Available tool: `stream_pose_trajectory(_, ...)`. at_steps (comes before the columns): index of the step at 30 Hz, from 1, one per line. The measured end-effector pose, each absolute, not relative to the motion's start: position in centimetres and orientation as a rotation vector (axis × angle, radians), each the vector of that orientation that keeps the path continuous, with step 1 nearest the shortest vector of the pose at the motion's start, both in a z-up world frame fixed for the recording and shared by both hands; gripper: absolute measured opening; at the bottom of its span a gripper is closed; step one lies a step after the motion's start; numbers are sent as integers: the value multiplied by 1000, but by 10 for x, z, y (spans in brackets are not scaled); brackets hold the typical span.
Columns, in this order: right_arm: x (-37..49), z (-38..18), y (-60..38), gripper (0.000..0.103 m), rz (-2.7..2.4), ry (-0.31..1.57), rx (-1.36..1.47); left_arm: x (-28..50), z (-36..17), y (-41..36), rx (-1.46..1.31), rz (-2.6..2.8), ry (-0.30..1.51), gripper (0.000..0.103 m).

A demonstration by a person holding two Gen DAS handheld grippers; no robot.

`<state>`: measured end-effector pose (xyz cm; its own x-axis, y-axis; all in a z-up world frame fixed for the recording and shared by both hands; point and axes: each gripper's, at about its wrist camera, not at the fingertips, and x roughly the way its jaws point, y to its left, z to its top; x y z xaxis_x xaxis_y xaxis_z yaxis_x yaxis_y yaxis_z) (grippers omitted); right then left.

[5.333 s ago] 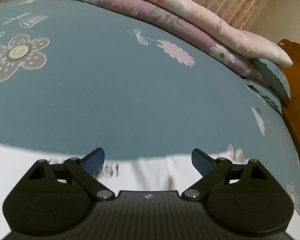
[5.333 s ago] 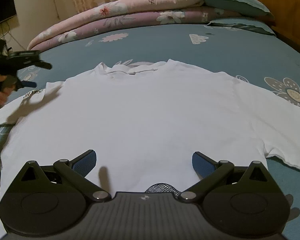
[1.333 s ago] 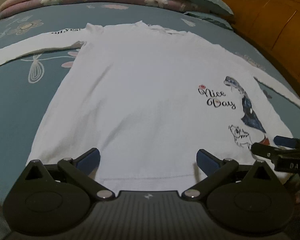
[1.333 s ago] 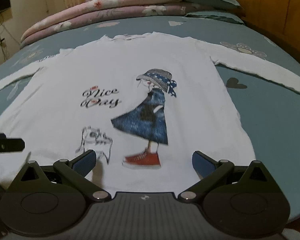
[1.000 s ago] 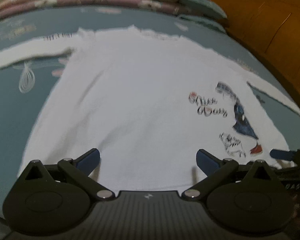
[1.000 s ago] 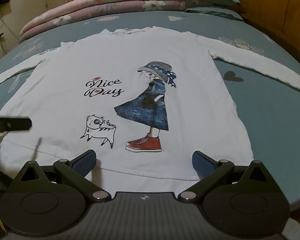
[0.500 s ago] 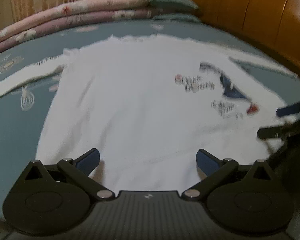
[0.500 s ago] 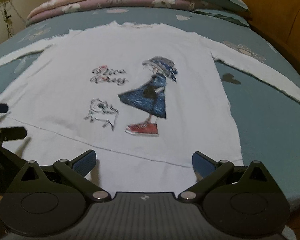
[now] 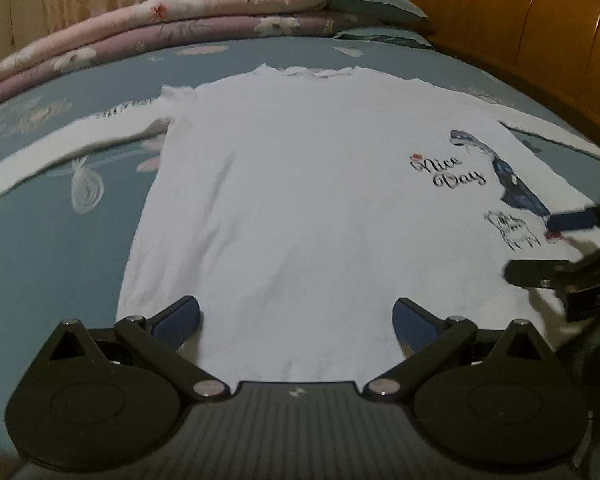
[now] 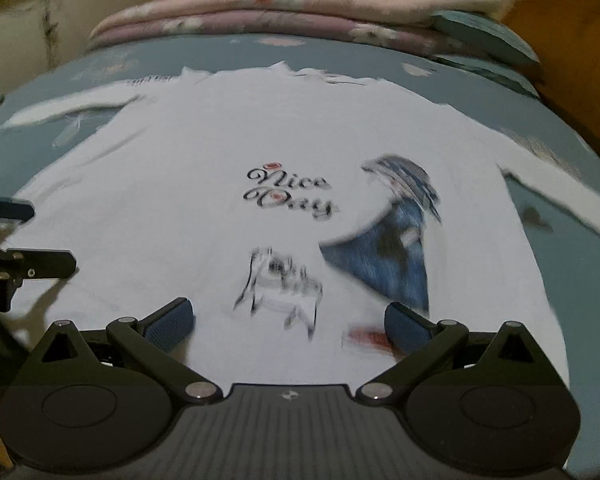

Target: Fold clothes

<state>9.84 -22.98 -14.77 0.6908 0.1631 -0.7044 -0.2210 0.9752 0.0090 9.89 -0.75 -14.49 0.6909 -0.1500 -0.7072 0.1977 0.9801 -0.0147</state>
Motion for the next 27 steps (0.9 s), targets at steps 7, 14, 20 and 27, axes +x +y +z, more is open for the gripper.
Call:
stream_pose_trajectory(7,61,-141,-224,103,271,782,-132,105,-128,-17,116,-203,770,102)
stream_pose_trajectory(14,92,-131,-225,103,222,729,-156,131,-117,-59,168,-300,696,102)
stream_pose_trajectory(20,75,-154,-243,103,236,757,-40,122,-146,-51,127,-278,785,102)
stream_pose_trajectory(27,78,-140,-256,103,298,800,-24,113,-129,-24,119,-292,808,102)
